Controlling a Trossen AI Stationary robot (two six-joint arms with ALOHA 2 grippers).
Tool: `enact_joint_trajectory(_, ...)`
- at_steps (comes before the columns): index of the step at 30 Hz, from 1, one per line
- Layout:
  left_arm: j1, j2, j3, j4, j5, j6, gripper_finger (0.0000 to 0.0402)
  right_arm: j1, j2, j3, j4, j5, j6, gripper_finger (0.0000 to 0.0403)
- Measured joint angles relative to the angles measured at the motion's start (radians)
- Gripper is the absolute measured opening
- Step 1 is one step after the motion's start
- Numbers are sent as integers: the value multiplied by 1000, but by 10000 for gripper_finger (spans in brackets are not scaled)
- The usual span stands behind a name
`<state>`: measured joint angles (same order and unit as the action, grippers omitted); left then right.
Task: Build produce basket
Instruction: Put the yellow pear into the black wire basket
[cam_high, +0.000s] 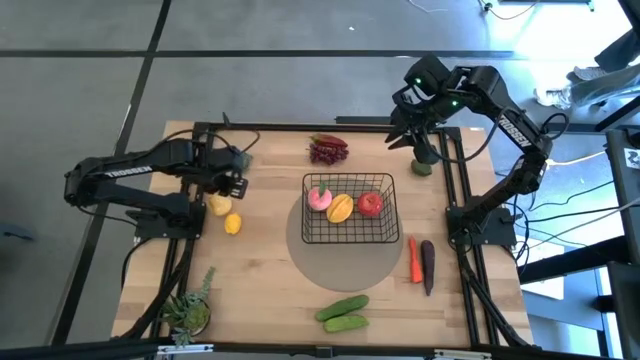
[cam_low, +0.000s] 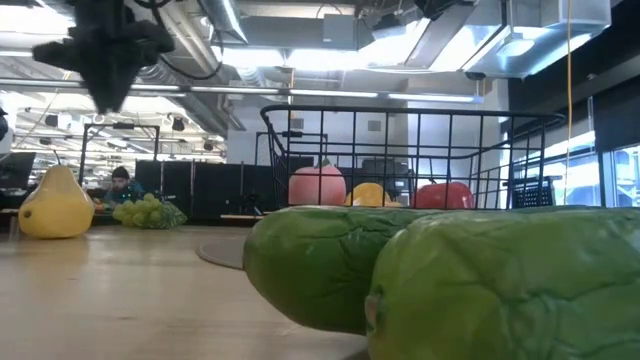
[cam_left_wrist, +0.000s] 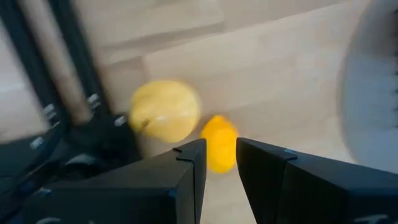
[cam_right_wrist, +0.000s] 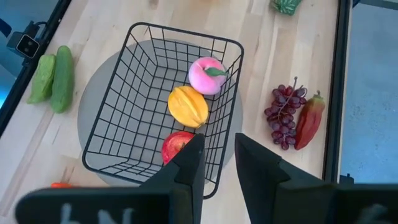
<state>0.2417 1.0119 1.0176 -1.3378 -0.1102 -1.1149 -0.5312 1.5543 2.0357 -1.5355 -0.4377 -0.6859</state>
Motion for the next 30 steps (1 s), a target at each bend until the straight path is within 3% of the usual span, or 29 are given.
enact_joint_trajectory(13, 0, 0, 0, -153, 1, -81, 76, 0, 0, 0, 4, -24, -28, 83)
enact_joint_trajectory(23, 0, 1, -101, -118, 49, -82, 76, 0, 0, 0, 5, -60, -55, 83)
enact_joint_trajectory(30, 0, 2, -158, -76, -7, -79, 76, 0, 0, 0, 5, -60, -56, 83)
